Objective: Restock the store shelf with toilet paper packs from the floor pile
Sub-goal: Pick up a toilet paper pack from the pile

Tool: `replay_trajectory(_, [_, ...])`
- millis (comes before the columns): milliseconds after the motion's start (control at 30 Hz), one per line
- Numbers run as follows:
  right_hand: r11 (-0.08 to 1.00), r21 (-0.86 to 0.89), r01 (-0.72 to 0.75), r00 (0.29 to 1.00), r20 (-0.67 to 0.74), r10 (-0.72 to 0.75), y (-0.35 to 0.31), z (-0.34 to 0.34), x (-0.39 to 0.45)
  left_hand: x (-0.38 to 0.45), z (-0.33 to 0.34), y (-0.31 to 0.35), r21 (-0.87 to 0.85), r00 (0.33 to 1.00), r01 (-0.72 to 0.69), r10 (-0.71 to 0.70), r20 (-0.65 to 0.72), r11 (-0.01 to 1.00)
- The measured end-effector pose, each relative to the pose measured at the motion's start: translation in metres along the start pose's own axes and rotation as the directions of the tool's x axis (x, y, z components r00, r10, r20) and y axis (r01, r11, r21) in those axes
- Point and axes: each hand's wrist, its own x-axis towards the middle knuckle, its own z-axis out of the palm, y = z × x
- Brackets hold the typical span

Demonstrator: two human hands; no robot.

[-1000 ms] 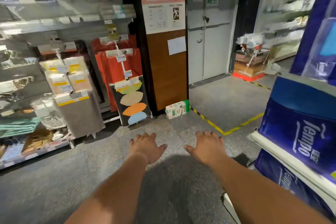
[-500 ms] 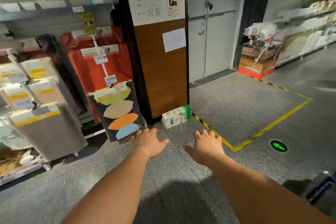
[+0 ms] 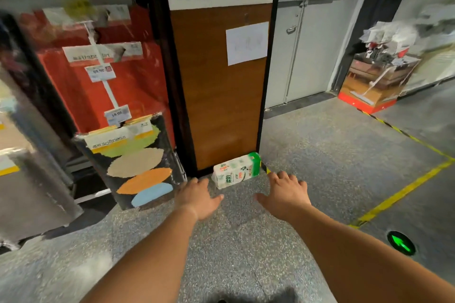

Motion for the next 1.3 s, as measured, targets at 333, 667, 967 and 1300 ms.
replay_trajectory(333, [0.996, 0.07, -0.055, 0.998, 0.045, 0.052, 0.009, -0.015, 0.219, 0.228, -0.044, 0.044, 0.034, 0.997, -0.056, 0.054, 0.058, 0.998])
replay_trajectory(667, [0.991, 0.003, 0.132, 0.974, 0.188, -0.13, 0.068, 0.034, 0.485, 0.46, 0.017, 0.077, -0.017, 0.989, 0.109, -0.106, 0.106, 0.994])
replay_trajectory(967, [0.94, -0.084, 0.332, 0.896, 0.341, -0.286, 0.096, 0.121, 0.698, 0.636, 0.116, 0.1, -0.034, 0.955, 0.265, -0.257, 0.144, 0.964])
replay_trajectory(1300, [0.93, -0.113, 0.349, 0.882, 0.377, -0.285, 0.121, 0.364, 0.861, 0.822, 0.332, 0.049, 0.03, 0.938, 0.272, -0.272, 0.215, 0.962])
